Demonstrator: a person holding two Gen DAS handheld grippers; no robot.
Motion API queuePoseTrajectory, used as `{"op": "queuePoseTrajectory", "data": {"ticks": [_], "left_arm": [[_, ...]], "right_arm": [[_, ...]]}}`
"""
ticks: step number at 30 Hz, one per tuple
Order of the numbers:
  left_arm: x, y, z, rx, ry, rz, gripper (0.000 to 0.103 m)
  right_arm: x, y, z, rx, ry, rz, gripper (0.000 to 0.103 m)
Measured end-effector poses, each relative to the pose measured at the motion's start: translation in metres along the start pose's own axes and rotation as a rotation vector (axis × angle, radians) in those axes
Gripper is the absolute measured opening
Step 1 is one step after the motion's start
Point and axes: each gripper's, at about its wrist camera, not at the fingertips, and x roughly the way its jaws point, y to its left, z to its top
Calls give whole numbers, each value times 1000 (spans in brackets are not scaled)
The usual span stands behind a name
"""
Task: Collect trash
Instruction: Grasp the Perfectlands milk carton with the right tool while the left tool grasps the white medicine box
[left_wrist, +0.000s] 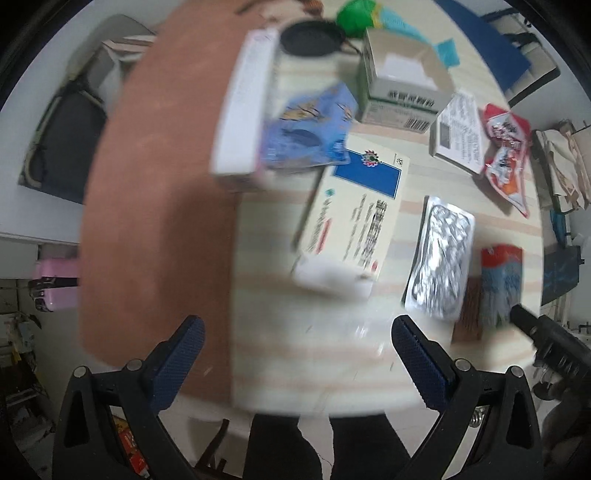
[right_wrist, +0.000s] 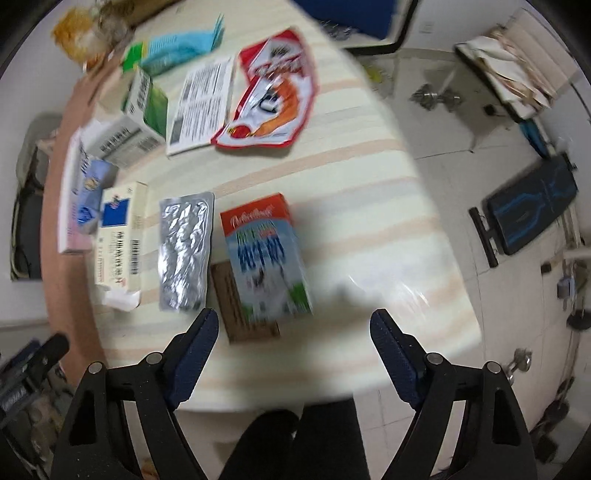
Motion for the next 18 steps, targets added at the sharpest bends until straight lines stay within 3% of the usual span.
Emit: {"op": "queuePoseTrajectory", "data": {"ticks": [2, 6, 12, 14, 15, 16, 18], "left_arm": [[14, -8, 12, 12, 24, 4, 103], [31, -25, 33, 67, 44, 34, 103], [38, -44, 51, 169, 43, 71, 103], [38, -46, 53, 186, 40, 71, 94], [39, -46, 54, 191, 40, 70, 80], [39, -46, 54, 191, 46, 70, 72], [36, -42, 53, 180, 37, 63, 72]], "right_arm": [[20, 10, 12, -36, 37, -2, 83], [40, 19, 28, -85, 84, -12, 58], [40, 2, 47, -83, 89, -59, 57], [42, -4, 51, -72, 107, -57, 57], [41, -7, 53, -69, 112, -58, 57], [41, -8, 55, -68, 113, -62, 57], [40, -7, 57, -75, 117, -64, 57]]}}
